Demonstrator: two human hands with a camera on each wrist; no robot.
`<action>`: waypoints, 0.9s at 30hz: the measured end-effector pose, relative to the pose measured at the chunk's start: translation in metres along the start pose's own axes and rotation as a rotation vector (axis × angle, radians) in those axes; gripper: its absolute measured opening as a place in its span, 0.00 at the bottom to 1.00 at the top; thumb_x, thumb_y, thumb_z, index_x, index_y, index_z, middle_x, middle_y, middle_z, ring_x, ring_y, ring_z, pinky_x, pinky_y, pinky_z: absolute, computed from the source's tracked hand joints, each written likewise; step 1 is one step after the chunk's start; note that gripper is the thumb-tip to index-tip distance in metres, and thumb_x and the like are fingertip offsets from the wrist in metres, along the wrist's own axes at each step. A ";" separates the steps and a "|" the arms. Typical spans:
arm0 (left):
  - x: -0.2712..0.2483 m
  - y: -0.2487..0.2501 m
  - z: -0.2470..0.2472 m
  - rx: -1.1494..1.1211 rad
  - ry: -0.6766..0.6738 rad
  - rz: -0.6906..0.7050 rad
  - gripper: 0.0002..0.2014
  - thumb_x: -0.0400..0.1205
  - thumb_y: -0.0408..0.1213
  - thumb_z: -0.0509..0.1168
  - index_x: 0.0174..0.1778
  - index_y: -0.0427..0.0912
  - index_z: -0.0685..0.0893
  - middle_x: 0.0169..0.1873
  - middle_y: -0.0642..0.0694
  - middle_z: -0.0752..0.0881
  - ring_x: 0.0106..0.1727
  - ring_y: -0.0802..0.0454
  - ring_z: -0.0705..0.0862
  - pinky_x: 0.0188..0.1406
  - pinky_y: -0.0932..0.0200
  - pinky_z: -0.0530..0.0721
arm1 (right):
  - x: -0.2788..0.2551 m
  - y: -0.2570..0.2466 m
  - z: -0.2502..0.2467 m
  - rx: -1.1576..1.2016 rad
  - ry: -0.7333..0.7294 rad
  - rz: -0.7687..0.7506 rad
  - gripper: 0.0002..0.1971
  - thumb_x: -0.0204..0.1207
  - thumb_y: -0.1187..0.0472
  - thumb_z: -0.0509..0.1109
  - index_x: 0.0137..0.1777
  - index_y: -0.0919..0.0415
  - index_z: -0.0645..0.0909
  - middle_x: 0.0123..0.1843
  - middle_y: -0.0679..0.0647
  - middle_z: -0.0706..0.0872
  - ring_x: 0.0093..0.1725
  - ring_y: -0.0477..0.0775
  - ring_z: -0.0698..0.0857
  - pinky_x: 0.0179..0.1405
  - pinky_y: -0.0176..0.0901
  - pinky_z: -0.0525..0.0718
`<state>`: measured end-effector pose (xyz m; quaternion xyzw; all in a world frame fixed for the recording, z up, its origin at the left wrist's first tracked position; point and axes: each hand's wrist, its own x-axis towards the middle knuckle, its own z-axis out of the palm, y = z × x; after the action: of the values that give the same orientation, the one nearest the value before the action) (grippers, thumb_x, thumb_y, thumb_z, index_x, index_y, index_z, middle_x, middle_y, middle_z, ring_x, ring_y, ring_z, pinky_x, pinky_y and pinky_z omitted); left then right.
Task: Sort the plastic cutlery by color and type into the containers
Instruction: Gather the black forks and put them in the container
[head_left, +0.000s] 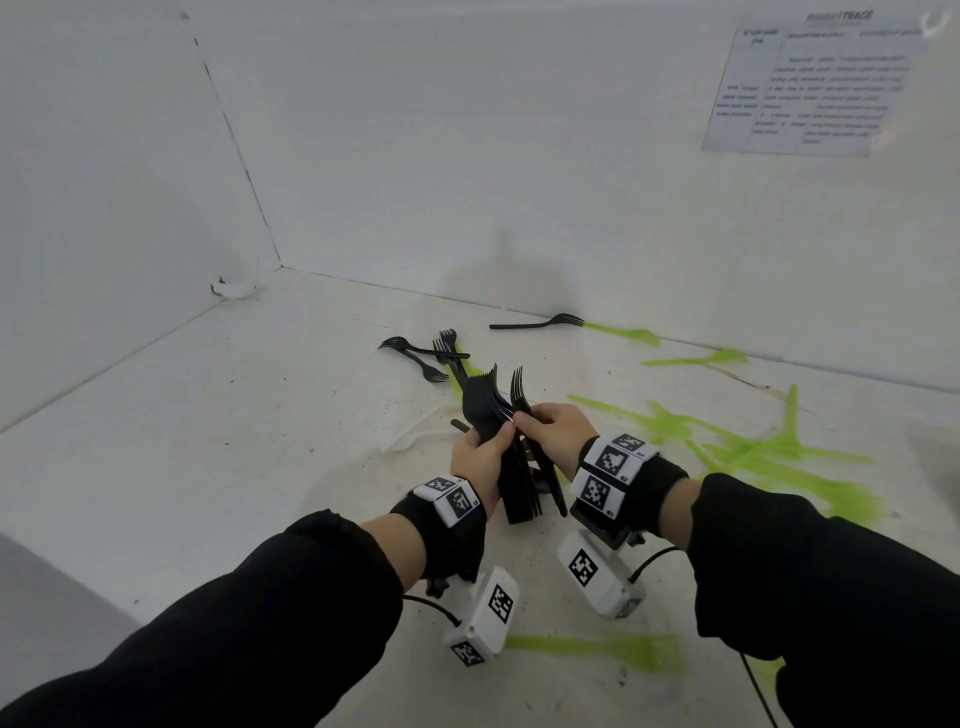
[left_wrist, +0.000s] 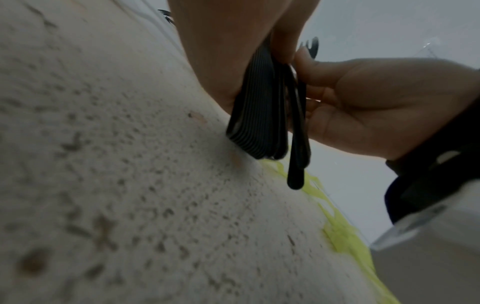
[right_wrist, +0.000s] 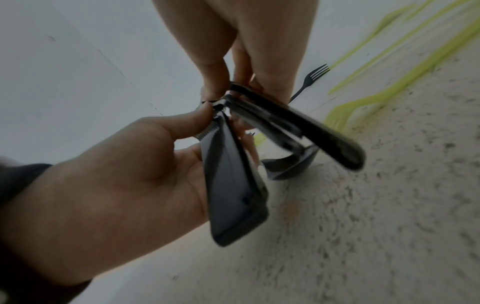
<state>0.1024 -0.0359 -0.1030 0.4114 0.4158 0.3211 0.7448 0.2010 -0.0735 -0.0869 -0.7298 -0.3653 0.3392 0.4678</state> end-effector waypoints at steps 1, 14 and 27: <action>-0.001 -0.001 0.000 -0.002 0.010 0.002 0.11 0.83 0.31 0.62 0.59 0.32 0.81 0.45 0.36 0.86 0.43 0.40 0.85 0.54 0.39 0.84 | 0.000 0.000 0.001 -0.040 0.010 0.006 0.09 0.78 0.59 0.65 0.41 0.61 0.85 0.37 0.60 0.86 0.42 0.65 0.86 0.54 0.59 0.84; -0.005 -0.003 -0.004 -0.014 0.119 0.031 0.03 0.79 0.28 0.67 0.46 0.34 0.82 0.48 0.29 0.86 0.52 0.32 0.85 0.58 0.33 0.82 | -0.019 -0.004 0.001 -0.016 -0.156 0.003 0.17 0.78 0.74 0.58 0.48 0.53 0.83 0.28 0.54 0.78 0.28 0.50 0.76 0.35 0.41 0.78; -0.009 0.008 -0.021 0.022 0.034 0.009 0.10 0.82 0.29 0.64 0.58 0.32 0.81 0.43 0.36 0.86 0.44 0.40 0.85 0.50 0.45 0.85 | -0.014 -0.010 0.016 0.102 -0.007 0.042 0.13 0.81 0.64 0.63 0.61 0.64 0.83 0.31 0.47 0.80 0.29 0.44 0.78 0.32 0.35 0.78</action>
<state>0.0786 -0.0321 -0.0992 0.4160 0.4301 0.3266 0.7316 0.1780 -0.0754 -0.0808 -0.7113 -0.3337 0.3699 0.4959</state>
